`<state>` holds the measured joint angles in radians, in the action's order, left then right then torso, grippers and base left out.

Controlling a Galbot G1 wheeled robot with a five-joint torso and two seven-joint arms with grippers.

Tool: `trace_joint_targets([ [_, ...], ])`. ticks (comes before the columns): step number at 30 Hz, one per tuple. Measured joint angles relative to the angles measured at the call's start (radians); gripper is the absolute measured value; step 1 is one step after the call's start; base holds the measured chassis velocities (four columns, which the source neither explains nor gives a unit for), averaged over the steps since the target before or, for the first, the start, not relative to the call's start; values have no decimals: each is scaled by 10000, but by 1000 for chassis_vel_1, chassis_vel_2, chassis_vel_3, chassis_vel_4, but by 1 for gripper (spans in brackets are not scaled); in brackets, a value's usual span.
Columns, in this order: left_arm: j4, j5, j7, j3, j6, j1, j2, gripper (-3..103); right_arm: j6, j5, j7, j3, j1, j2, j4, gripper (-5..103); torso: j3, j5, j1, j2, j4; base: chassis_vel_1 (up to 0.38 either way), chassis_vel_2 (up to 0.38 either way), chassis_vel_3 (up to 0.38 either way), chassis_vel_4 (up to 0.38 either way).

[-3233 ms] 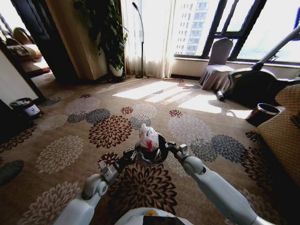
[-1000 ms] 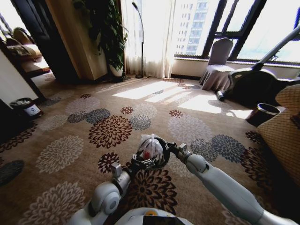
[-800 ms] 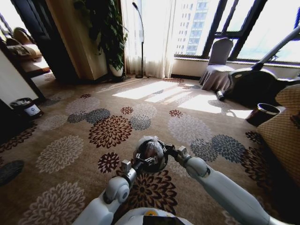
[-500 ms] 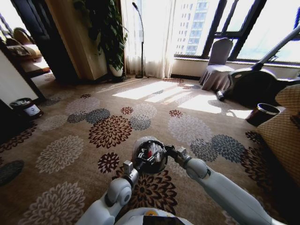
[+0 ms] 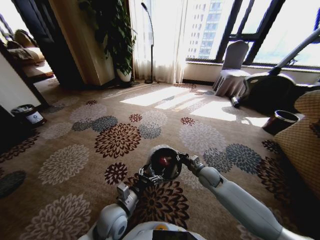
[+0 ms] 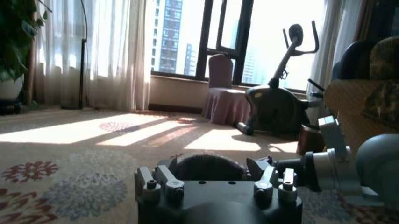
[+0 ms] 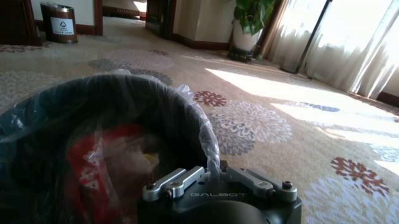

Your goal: Pick up the trash from the ground and place it into the trash bin.

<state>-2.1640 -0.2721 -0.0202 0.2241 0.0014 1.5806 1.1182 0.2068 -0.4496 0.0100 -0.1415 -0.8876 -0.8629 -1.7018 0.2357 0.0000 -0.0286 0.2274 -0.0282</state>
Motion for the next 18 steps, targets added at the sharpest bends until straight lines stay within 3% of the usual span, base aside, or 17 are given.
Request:
trace_joint_targets([
  [1, 348, 902, 166, 222, -794, -30, 124, 74, -57, -84, -100, 149, -54, -28, -46, 1, 0, -1, 0, 0, 2, 0, 0, 0, 0],
  [3, 674, 1762, 740, 580, -1485, -55, 352, 72, -94, -391, -420, 358, -126, -127, -171, 1, 0, -2, 0, -1, 1, 0, 0, 0, 0],
  [4, 674, 1762, 740, 580, -1485, -55, 352, 72, -94, -391, -420, 358, -126, -127, -171, 1, 0, -2, 0, -1, 1, 0, 0, 0, 0],
  [6, 824, 2148, 1462, 921, -1827, -78, 598, 83, -95, -817, -829, 469, -180, -212, -363, 1, 0, 0, 0, 0, -1, 0, 0, 0, 0],
  [7, 961, 2289, 2116, 1241, -1917, -146, 781, 88, -94, -1086, -1097, 488, -233, -231, -579, 1, 0, 1, 0, 0, -2, 0, 0, 0, 0],
  [8, 961, 2289, 2116, 1241, -1917, -146, 781, 88, -94, -1086, -1097, 488, -233, -231, -579, 1, 0, 1, 0, 0, -2, 0, 0, 0, 0],
  [10, 1195, 2307, 2674, 1851, -1929, -296, 1067, 97, -79, -1068, -1147, 377, -361, -154, -827, 1, -1, -1, 0, 0, -2, 0, 0, 0, 0],
  [14, 1619, 2185, 2894, 2996, -2010, -419, 1534, 100, 72, -764, -987, 301, -736, -107, -1050, 1, 1, -1, 0, 0, -1, 0, 0, 0, 0],
  [16, 1700, 2196, 2896, 3116, -2063, -425, 1577, 100, 87, -742, -981, 303, -805, -106, -1102, 1, 0, -1, 0, 0, 0, 0, 0, 0, 0],
  [18, 2199, 2331, 2892, 3673, -2429, -450, 1753, 100, 125, -668, -938, 345, -1121, -70, -1390, 1, 0, 1, 0, 0, 0, 0, 0, 0, 0],
])
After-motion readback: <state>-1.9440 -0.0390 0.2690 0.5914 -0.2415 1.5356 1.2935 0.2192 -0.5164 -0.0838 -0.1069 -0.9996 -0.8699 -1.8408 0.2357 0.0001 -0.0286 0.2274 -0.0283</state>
